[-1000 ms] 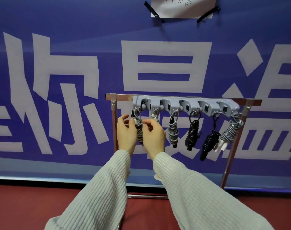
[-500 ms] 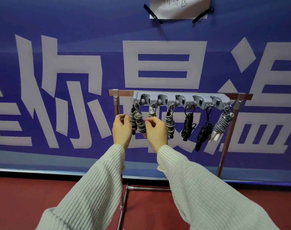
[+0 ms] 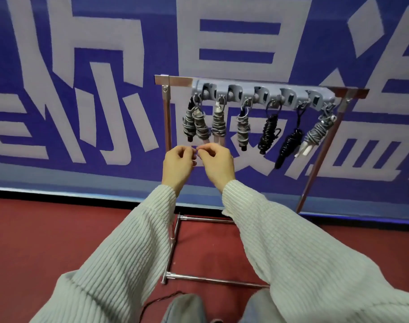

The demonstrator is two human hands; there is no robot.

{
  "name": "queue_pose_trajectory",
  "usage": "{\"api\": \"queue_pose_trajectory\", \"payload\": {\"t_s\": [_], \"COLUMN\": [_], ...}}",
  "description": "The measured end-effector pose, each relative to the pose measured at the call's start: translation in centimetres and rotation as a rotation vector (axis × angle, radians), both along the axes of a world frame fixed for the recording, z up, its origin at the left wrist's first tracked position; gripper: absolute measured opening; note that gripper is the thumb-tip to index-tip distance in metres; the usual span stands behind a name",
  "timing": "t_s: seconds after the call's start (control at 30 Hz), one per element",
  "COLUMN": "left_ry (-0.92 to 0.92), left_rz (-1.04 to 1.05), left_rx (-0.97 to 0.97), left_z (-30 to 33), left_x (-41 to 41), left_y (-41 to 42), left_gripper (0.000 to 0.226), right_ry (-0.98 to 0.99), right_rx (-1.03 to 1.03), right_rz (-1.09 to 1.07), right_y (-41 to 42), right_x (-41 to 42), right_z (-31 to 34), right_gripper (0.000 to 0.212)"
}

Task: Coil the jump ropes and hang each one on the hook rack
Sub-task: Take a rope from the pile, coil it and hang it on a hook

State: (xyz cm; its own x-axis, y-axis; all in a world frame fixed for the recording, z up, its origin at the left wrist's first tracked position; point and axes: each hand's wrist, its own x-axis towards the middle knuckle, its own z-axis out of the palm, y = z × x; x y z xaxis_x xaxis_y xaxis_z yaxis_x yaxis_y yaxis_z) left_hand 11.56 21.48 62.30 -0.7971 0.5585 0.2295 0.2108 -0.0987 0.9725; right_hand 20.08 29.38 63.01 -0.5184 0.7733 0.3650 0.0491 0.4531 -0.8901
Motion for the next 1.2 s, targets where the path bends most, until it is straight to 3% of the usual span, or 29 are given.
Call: {"api": "queue_pose_trajectory", "payload": {"t_s": [0.3,0.53,0.87,1.2], "left_ry": [-0.155,-0.296,-0.480,-0.930], "left_rz": [0.002,0.129,0.332,0.470], "left_rx": [-0.144,-0.205,-0.568,-0.865], "left_z": [-10.8,-19.5,-36.4,-55.2], "left_x": [-1.8,-6.7,-8.4,-2.0], "left_y": [-2.1,-7.7,-18.5,-22.4], "left_gripper": [0.021,0.025,0.021,0.024], "right_ry": [-0.202,-0.410,-0.756,-0.908], "right_rx": [-0.124,-0.162,-0.398,-0.488], "right_rz": [0.134,0.387,0.674,0.804], "right_y": [-0.1,-0.6,-4.9,-5.1], "right_x": [-1.2,-3.8,-7.4,-8.2], "right_z": [-11.3,-20.5,-36.4,-49.4], "right_gripper": [0.015,0.016,0.017,0.016]}}
